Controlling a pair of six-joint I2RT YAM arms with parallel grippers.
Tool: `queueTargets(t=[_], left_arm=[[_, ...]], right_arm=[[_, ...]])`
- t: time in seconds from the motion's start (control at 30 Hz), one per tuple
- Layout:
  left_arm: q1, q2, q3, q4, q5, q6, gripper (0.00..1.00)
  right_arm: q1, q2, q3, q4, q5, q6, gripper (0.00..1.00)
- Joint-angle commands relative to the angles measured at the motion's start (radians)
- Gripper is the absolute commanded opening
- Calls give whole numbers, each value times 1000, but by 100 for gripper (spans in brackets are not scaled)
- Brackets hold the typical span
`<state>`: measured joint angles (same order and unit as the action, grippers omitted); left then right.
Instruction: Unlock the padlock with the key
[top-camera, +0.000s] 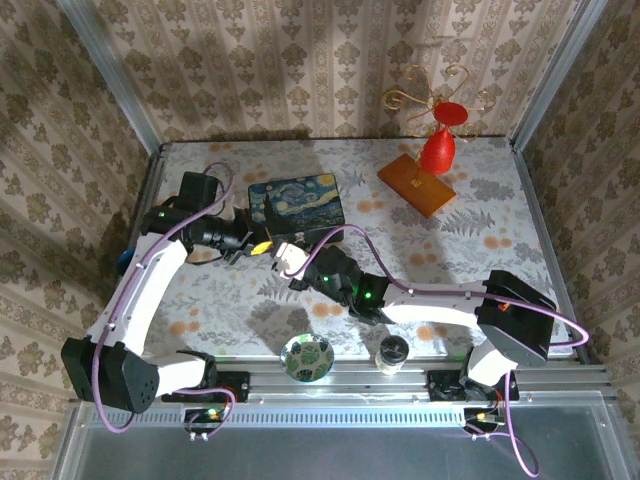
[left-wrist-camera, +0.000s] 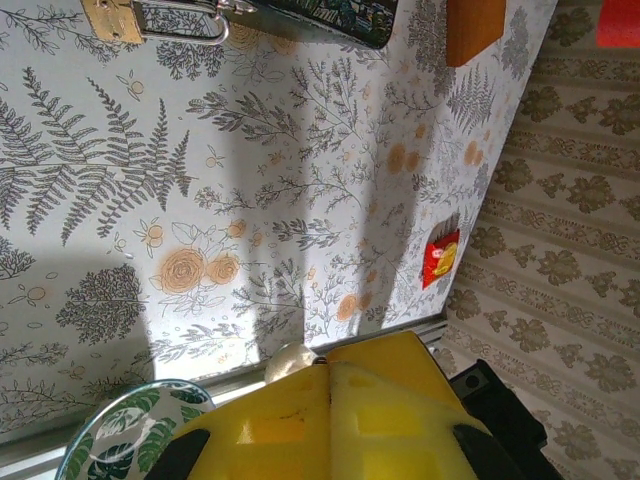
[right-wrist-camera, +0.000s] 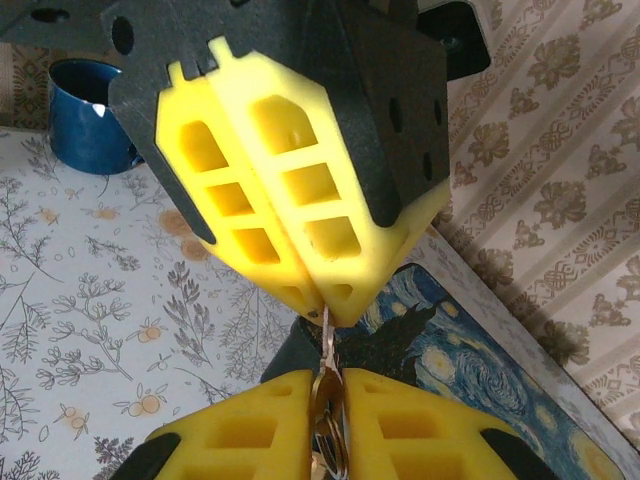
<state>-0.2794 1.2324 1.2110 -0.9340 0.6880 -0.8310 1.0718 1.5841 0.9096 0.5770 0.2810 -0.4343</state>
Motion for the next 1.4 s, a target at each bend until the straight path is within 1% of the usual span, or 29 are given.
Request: queueTargets(t=[0.0,0.1,0.13,0.23,0.27,0.33,0.37,0.4,0.5,0.57,0.67,0.73,0.8,0.9,0.97,1.03,1.1,1.17,1.2,1.3,1.37], left_arm=[[11,-23,0,-11,12,-8,0],[11,-25,-2,-9,12,-11,0],[11,-25,-2,-7,12,-11,0],[14,-30,-11,13,13,-22,1],[16,-33,-14,23,15,-27,11],[25,-43,-22,58,26,-40,50],[30,-49,-26,73,29,-45,58],[36,-56,-27,86,26,-50,63],[54,-83,-28,116,-13,-46,75],[64,-109,-38,130,-83,-41,77],[73,-147,-63,140,-196,-7,83],[75,-176,-106,167,-276,1,87],[78,-198,-158,211,-327,1,89],[77,-218,-241,315,-352,5,94],[68,-220,-288,385,-347,9,98],[48,-220,-327,440,-354,39,100],[11,-222,-353,469,-391,82,100],[-50,-227,-377,483,-456,128,100],[-90,-231,-389,488,-512,151,100],[-211,-224,-424,510,-645,209,100],[-262,-200,-433,510,-697,225,100]], right_arm=[[3,14,14,30,44,17,13],[3,9,12,29,46,21,2],[3,7,10,29,47,24,0],[2,-5,12,21,48,39,0],[2,-8,11,14,49,46,0],[-1,-20,12,-8,52,71,0],[-5,-28,12,-22,56,89,0],[-10,-38,12,-44,56,117,0],[-36,-78,2,-115,56,214,0],[-56,-115,-8,-176,48,294,0],[-101,-183,-5,-316,10,458,0],[-148,-246,-6,-421,-21,592,0],[-187,-301,-20,-507,-32,699,0],[-238,-403,-57,-618,-62,841,0],[-261,-475,-86,-668,-83,897,0],[-283,-552,-117,-708,-99,946,0],[-324,-615,-146,-731,-146,991,0],[-376,-666,-176,-731,-255,1014,0],[-407,-688,-190,-732,-302,1037,0],[-490,-719,-223,-710,-450,1090,0],[-533,-712,-234,-690,-533,1112,0]])
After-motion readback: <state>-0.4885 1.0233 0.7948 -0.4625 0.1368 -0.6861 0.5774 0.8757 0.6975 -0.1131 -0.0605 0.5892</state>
